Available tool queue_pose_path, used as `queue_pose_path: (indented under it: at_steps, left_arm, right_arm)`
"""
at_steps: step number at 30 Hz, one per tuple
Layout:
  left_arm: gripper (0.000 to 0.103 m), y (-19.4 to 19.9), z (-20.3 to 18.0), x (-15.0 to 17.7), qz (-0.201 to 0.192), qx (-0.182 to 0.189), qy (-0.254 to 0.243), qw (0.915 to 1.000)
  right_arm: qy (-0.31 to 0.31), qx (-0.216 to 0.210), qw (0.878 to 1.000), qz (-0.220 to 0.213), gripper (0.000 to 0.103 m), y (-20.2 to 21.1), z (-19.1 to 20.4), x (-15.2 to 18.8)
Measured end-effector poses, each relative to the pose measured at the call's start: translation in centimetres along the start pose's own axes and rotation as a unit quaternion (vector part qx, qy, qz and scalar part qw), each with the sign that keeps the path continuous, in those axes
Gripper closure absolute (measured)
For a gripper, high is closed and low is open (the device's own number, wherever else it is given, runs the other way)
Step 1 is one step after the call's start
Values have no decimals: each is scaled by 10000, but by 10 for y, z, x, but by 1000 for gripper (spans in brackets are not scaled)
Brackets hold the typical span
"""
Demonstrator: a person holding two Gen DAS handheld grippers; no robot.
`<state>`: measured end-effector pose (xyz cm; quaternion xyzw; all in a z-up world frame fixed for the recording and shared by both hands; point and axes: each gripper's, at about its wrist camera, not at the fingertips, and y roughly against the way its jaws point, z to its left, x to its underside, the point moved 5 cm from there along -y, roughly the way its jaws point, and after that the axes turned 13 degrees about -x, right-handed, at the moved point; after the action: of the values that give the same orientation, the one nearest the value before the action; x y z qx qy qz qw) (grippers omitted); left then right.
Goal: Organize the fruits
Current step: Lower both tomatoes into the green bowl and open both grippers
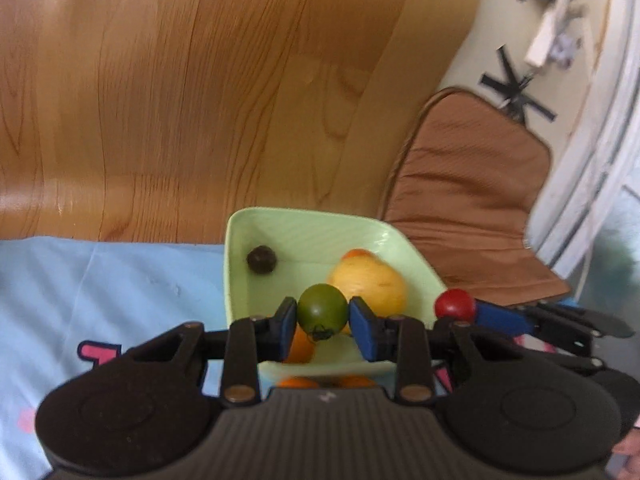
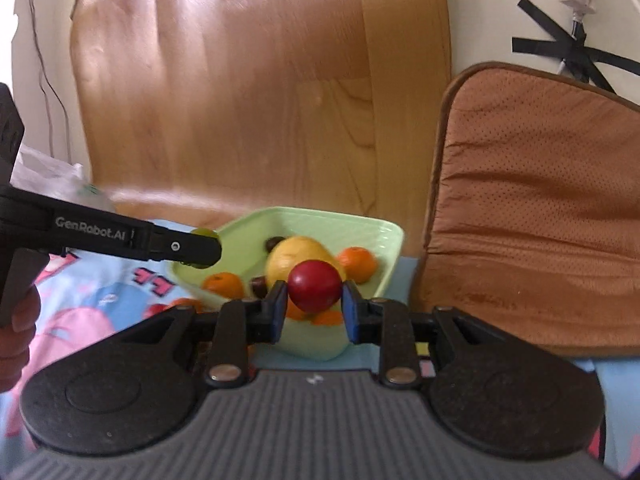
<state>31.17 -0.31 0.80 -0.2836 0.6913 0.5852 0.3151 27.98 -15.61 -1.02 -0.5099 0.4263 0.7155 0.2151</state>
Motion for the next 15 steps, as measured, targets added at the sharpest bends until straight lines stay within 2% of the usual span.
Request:
queue_pose_path:
  at_steps: [1,4,6,7,11,15]
  left_arm:
    - [72,-6,1,0,50,-40,8,10000]
    - [57,-16,2,-1,78,-127,34,9999]
    - [56,-12,7,-1,21,-124,85,9999]
    - [56,-7,9,-1,-24,-80,144,9999]
    - [54,19,25,1,-220,-35,365,9991]
    - [52,46,46,22,-303,-81,535,9981]
  right_arm:
    - [11,-18,10000,62,70,-3,-2,1]
    - [86,-2,10000,50,70,-8,-4,1]
    - [114,95,9999,-45,67,-5,-3,-1]
    - [91,124,9998,-160,62,-1,-3,-2]
    - [5,88,9987,-496,62,22,4,-6]
    - [34,-330,9986,-414,62,39,24,5]
